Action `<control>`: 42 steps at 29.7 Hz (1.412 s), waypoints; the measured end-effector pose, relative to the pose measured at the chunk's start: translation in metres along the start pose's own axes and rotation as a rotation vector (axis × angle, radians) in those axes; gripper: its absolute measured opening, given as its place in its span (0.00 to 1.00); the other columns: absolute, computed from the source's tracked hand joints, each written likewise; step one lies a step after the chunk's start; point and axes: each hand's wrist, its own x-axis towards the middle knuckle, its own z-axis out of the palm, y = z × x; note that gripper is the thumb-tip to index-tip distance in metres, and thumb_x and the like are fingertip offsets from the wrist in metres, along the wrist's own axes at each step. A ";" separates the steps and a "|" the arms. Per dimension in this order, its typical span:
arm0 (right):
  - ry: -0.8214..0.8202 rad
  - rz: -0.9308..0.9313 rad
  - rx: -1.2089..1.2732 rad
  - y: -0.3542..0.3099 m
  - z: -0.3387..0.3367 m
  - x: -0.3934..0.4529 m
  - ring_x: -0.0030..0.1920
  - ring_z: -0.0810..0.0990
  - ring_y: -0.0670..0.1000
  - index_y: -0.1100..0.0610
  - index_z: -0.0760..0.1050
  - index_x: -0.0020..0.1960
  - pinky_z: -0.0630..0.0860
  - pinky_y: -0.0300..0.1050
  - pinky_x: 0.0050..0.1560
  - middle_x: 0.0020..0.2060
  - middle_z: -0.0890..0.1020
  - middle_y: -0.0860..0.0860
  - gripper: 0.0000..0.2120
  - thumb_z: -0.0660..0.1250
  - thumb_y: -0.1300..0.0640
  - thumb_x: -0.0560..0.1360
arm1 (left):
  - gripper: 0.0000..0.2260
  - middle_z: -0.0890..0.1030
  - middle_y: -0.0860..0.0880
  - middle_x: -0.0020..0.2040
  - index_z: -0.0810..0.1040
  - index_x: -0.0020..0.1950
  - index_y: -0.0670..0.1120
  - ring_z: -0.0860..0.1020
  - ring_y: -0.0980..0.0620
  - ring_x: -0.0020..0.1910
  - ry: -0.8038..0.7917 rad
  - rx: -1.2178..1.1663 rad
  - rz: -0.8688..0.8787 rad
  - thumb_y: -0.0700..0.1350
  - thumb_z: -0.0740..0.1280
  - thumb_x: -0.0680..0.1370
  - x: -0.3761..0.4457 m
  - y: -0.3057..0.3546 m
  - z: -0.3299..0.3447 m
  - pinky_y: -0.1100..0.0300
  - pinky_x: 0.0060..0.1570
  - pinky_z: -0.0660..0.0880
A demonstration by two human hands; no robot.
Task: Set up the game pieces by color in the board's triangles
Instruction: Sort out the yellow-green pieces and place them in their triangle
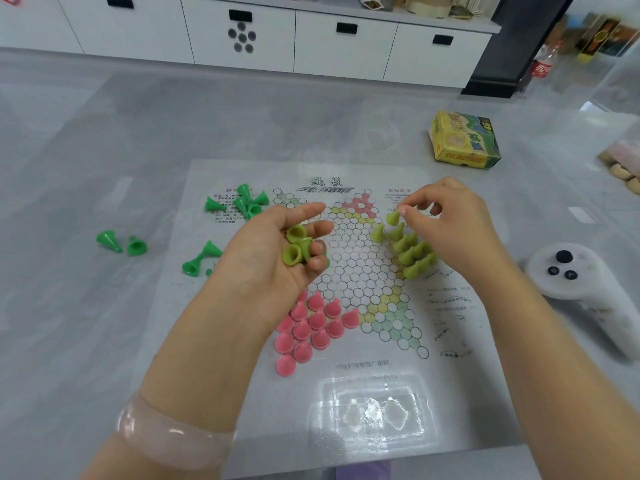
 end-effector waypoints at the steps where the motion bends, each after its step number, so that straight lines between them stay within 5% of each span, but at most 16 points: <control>1: -0.002 -0.006 0.017 -0.001 0.000 0.000 0.39 0.69 0.41 0.50 0.79 0.42 0.64 0.33 0.40 0.38 0.70 0.43 0.04 0.66 0.56 0.73 | 0.13 0.76 0.46 0.33 0.75 0.57 0.38 0.68 0.55 0.25 0.001 0.005 0.003 0.37 0.56 0.77 0.000 0.000 0.000 0.67 0.20 0.66; 5: -0.108 -0.063 0.119 -0.007 -0.001 -0.002 0.41 0.70 0.41 0.46 0.77 0.39 0.64 0.31 0.41 0.40 0.72 0.43 0.06 0.67 0.55 0.72 | 0.13 0.76 0.46 0.34 0.75 0.57 0.39 0.67 0.55 0.26 0.008 0.022 0.012 0.37 0.56 0.77 -0.002 0.001 0.001 0.67 0.20 0.65; 9: -0.219 -0.146 -0.107 -0.005 0.004 -0.002 0.47 0.66 0.44 0.50 0.80 0.43 0.60 0.33 0.39 0.40 0.70 0.43 0.02 0.68 0.54 0.72 | 0.12 0.76 0.46 0.34 0.76 0.56 0.39 0.67 0.55 0.25 0.009 0.033 0.014 0.37 0.56 0.77 -0.002 0.001 0.001 0.67 0.20 0.65; 17: -0.136 -0.120 -0.205 0.002 0.011 0.001 0.51 0.67 0.48 0.52 0.81 0.45 0.65 0.43 0.52 0.43 0.72 0.47 0.04 0.67 0.55 0.73 | 0.13 0.75 0.46 0.33 0.75 0.57 0.38 0.67 0.55 0.25 0.006 0.022 0.018 0.37 0.57 0.76 -0.002 0.001 0.000 0.67 0.20 0.65; 25: -0.078 -0.059 -0.041 -0.005 0.008 0.002 0.49 0.68 0.47 0.50 0.80 0.43 0.62 0.39 0.48 0.43 0.72 0.47 0.03 0.67 0.54 0.73 | 0.12 0.76 0.47 0.32 0.76 0.56 0.39 0.68 0.55 0.24 0.009 0.031 0.016 0.37 0.58 0.76 -0.001 0.001 0.002 0.67 0.19 0.65; 42: -0.040 -0.025 -0.102 -0.004 0.016 0.006 0.48 0.68 0.48 0.50 0.79 0.42 0.67 0.44 0.50 0.41 0.72 0.47 0.04 0.65 0.55 0.74 | 0.13 0.75 0.47 0.33 0.76 0.57 0.38 0.67 0.55 0.25 0.011 0.038 0.025 0.37 0.57 0.76 -0.002 0.001 0.002 0.67 0.19 0.65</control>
